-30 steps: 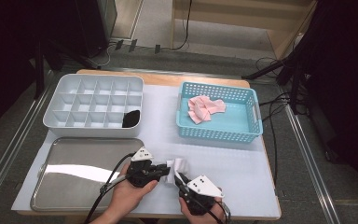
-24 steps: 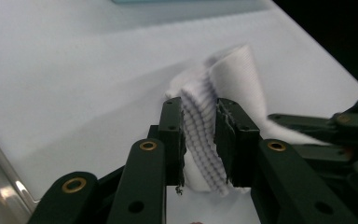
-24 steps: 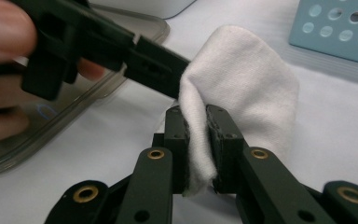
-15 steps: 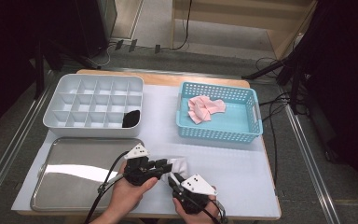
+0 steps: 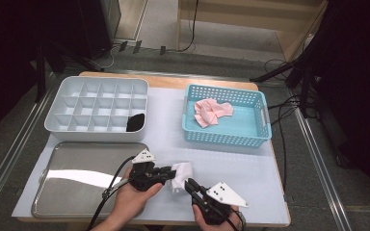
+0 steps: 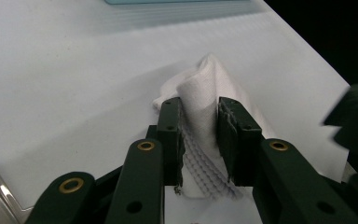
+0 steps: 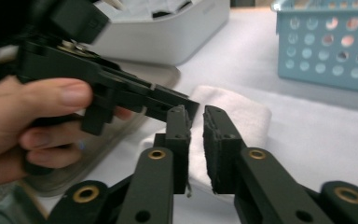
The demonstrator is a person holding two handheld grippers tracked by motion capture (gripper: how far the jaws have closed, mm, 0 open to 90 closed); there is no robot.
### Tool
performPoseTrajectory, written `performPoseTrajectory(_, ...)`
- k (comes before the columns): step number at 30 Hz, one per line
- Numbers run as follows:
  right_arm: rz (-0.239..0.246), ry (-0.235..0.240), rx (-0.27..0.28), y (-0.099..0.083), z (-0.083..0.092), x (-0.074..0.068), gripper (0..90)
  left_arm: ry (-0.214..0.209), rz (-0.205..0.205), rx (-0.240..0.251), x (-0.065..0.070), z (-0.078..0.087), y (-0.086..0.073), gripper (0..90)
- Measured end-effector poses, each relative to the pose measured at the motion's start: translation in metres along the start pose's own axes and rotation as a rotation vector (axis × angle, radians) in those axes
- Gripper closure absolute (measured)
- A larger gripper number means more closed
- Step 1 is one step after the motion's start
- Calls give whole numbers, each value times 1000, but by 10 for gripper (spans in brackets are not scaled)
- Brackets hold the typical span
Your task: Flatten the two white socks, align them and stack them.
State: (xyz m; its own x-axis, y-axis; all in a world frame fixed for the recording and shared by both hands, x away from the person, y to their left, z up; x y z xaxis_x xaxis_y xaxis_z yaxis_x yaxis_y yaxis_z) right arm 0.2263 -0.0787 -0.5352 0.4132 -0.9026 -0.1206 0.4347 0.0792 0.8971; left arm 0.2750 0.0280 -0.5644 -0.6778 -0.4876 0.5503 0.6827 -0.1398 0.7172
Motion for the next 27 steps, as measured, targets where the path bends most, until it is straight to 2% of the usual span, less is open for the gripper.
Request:
performPoseTrajectory(1,8,-7,-14,-2,-5,-1,829,-1,2,-1,0,0,0,716)
performPoseTrajectory(5,79,-56,-131,-26,-28,-6,850,-9,11,-3,-2,1,-1,692)
performPoseTrajectory(8,75,-77,-132,-29,-29,-7,862,-7,25,4,-4,1,-1,648)
performPoseTrajectory(12,114,-116,-135,-32,-26,-7,873,0,36,-5,-7,0,-2,565)
performPoseTrajectory(15,108,-122,-143,-33,-25,-7,878,-5,62,-17,-8,-1,-3,518)
performPoseTrajectory(17,105,-127,-150,-35,-22,-5,883,-18,74,-24,-8,-3,-4,519)
performPoseTrajectory(20,104,-130,-172,-40,-20,-3,887,-16,79,-34,-9,-6,-5,506)
performPoseTrajectory(25,93,-124,-174,-41,-21,-2,888,-23,90,-50,-10,-8,-7,478)
performPoseTrajectory(27,92,-124,-176,-41,-21,-1,888,-41,113,-63,-10,-8,-8,480)
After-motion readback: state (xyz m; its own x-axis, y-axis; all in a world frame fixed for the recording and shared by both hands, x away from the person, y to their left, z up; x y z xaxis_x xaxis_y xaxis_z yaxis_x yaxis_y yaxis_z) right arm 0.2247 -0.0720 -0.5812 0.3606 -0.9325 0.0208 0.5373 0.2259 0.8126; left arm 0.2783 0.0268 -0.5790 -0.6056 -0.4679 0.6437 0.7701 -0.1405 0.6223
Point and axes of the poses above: each handheld gripper's, and its own axes: z roughly backward along the jaws, y roughly out of its top, x roughly to its right, the point moved 9 cm from there along -z, roughly forward along the jaws, and after that the axes turned 14 degrees about -y, right-handed, at the moved point
